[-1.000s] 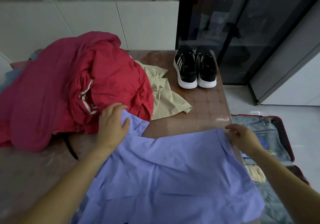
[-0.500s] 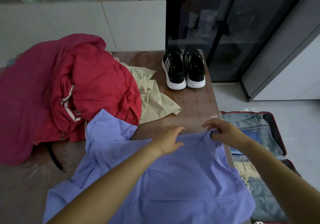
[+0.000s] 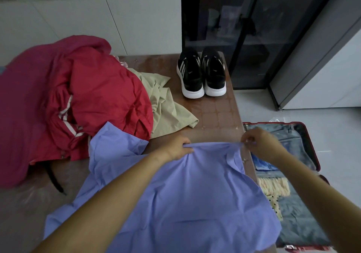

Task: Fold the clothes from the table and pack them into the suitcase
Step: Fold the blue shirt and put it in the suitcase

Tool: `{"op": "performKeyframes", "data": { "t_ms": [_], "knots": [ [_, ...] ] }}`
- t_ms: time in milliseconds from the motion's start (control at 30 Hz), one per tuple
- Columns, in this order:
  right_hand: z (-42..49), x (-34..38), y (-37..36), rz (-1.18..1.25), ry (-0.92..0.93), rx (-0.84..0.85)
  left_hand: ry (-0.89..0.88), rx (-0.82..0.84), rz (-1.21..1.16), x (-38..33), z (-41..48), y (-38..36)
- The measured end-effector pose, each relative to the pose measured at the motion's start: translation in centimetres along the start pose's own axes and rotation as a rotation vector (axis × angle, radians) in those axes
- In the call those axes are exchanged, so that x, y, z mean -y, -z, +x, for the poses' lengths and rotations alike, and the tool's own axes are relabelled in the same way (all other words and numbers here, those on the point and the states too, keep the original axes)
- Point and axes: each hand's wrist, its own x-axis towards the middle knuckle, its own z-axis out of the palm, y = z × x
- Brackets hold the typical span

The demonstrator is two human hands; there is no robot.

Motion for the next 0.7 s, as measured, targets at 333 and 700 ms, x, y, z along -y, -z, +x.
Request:
{"op": "performKeyframes", "data": {
  "t_ms": [333, 700],
  "knots": [
    [-1.2, 5.4, -6.3, -0.050, -0.088, -0.139, -0.004, -0.063, 0.027, -0.2, -0.6, -0.3],
    [2.0, 3.8, -5.0, -0.037, -0.264, -0.150, 0.008, 0.008, -0.163, 1.0, 0.0, -2.1]
  ]
}}
